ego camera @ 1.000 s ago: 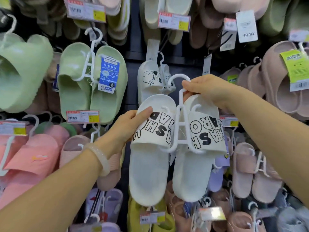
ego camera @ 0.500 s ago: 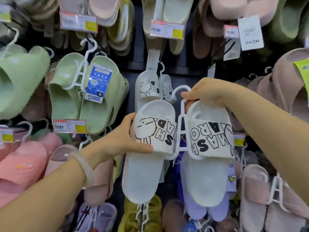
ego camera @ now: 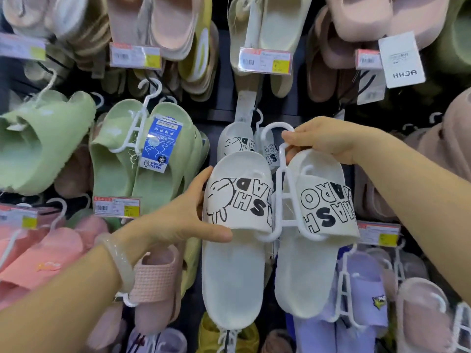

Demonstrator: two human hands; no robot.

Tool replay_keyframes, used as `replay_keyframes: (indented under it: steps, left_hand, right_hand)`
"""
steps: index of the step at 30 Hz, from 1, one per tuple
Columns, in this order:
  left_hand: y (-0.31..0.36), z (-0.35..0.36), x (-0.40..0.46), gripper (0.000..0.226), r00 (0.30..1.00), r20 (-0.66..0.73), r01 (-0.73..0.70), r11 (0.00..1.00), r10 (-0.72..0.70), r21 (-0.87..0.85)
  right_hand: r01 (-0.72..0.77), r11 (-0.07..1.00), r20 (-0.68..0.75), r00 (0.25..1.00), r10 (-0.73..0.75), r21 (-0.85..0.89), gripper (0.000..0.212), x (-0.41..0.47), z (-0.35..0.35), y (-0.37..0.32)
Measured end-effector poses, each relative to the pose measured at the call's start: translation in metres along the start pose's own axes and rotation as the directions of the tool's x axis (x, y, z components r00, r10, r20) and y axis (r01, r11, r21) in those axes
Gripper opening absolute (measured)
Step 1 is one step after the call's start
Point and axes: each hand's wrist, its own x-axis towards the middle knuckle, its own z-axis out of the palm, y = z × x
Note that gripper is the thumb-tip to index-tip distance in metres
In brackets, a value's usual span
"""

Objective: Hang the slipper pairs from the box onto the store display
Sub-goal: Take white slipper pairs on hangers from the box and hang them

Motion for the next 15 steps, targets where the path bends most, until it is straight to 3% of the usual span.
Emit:
replay_keyframes:
  steps: [5, 15]
  left_hand:
    - [0.019, -0.013, 0.011, 0.132, 0.998, -0.035, -0.050, 0.998, 0.051, 0.036]
    - [0.028, -0.038, 0.069, 0.120, 0.926, -0.346, -0.135, 0.988, 0.152, 0.072]
  right_hand:
    - [0.038, 0.998, -0.074, 0.997, -0.033, 0.056, 0.035, 0.014, -0.007, -0.015]
    - [0.158, 0.987, -0.259, 0.955, -0.143, 0.039, 0.035, 0.064, -0.028, -0.032]
